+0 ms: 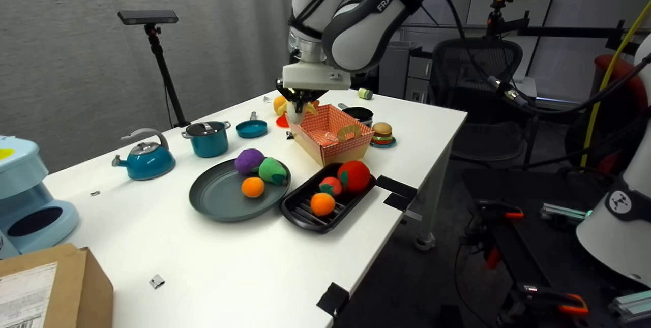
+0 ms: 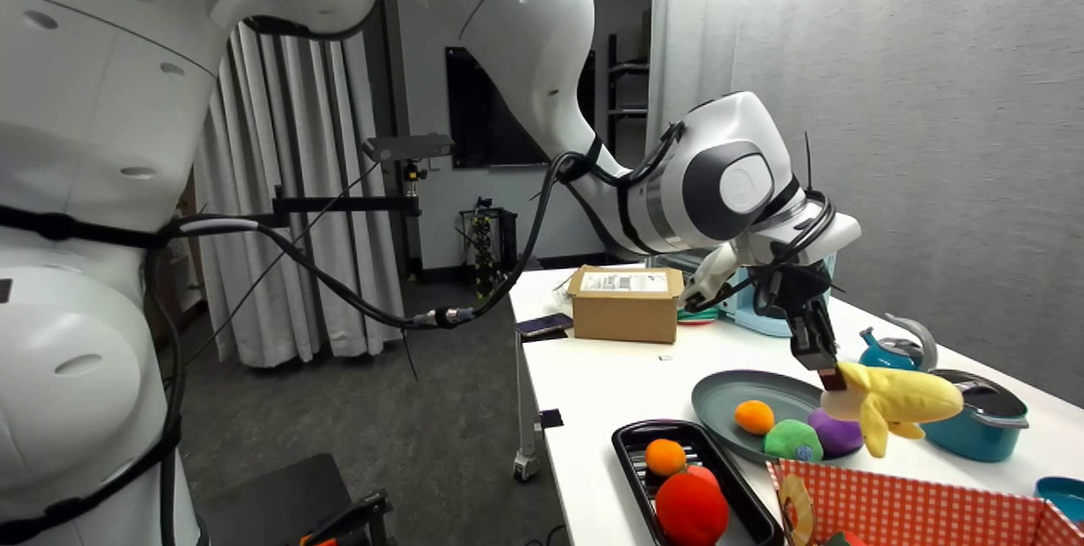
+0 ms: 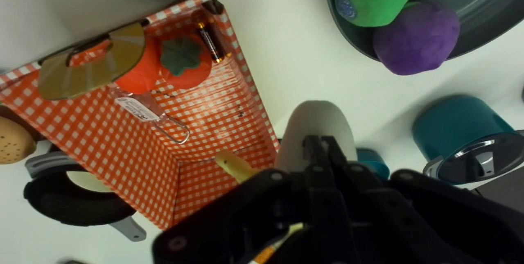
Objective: Put the banana plush toy in the basket
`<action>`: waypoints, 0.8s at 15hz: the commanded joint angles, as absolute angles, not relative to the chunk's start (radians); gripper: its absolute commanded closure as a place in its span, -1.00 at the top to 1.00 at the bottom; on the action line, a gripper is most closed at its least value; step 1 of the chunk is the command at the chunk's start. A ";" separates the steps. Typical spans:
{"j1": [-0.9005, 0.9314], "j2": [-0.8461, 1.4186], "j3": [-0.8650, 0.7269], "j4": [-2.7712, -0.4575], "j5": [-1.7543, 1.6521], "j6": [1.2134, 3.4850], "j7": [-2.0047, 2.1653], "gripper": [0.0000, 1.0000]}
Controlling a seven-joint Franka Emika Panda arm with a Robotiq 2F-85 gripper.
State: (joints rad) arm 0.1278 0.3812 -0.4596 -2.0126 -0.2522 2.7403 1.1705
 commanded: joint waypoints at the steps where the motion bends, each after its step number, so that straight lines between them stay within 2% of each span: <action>1: 0.141 0.296 -0.474 -2.117 -0.311 2.771 1.262 -0.98; 12: 0.113 0.201 -0.468 -2.291 -0.372 2.836 1.467 -0.98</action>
